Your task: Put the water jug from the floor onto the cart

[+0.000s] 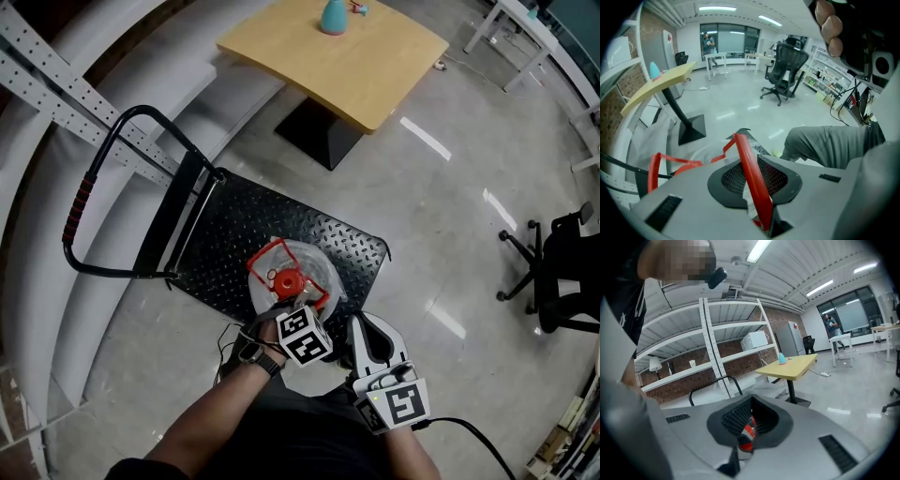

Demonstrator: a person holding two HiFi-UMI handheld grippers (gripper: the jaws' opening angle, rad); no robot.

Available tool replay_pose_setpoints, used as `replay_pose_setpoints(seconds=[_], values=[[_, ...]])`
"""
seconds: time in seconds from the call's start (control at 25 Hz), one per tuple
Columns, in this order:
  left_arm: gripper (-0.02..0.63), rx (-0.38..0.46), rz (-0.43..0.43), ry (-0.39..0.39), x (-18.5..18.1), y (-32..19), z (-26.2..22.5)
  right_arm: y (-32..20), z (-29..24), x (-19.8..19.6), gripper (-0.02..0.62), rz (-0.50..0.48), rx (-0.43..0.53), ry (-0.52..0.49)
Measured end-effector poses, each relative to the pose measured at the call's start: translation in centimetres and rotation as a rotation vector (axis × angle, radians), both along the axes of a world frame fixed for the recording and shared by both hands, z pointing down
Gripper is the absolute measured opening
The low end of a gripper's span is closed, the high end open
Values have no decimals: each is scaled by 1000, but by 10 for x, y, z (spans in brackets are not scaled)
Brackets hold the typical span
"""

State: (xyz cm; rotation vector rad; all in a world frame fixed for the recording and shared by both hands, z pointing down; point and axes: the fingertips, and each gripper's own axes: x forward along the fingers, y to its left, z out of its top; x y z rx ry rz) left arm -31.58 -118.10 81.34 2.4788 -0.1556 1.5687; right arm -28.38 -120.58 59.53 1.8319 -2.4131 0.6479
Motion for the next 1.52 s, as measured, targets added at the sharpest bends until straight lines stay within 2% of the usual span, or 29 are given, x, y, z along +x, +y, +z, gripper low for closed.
replay_pose_setpoints(seconds=[0.2, 0.36, 0.68, 0.88, 1.0, 1.2, 1.28, 1.4, 1.52], values=[[103, -56, -29, 3, -6, 4, -5, 3, 1, 3, -2, -17, -22, -10], [138, -53, -36, -29, -18, 11, -17, 3, -14, -6, -1, -47, -40, -6], [143, -38, -94, 6, -41, 21, -68, 7, -42, -23, -2, -50, -76, -14], [140, -30, -119, 71, -64, 20, -101, 6, -69, -34, -1, -23, -68, -2], [79, -20, -140, 192, -73, 17, -147, 8, -91, -48, -1, -3, -63, 14], [50, 0, -168, 522, -87, 31, -277, 25, -147, -73, -2, 70, -18, 46], [5, 30, -207, 635, -98, 39, -323, 41, -167, -81, -1, 100, -3, 61], [5, 70, -258, 738, -108, 53, -369, 66, -191, -88, -2, 137, 29, 82], [5, 155, -221, 803, -108, 79, -403, 100, -216, -93, 0, 159, 68, 100]])
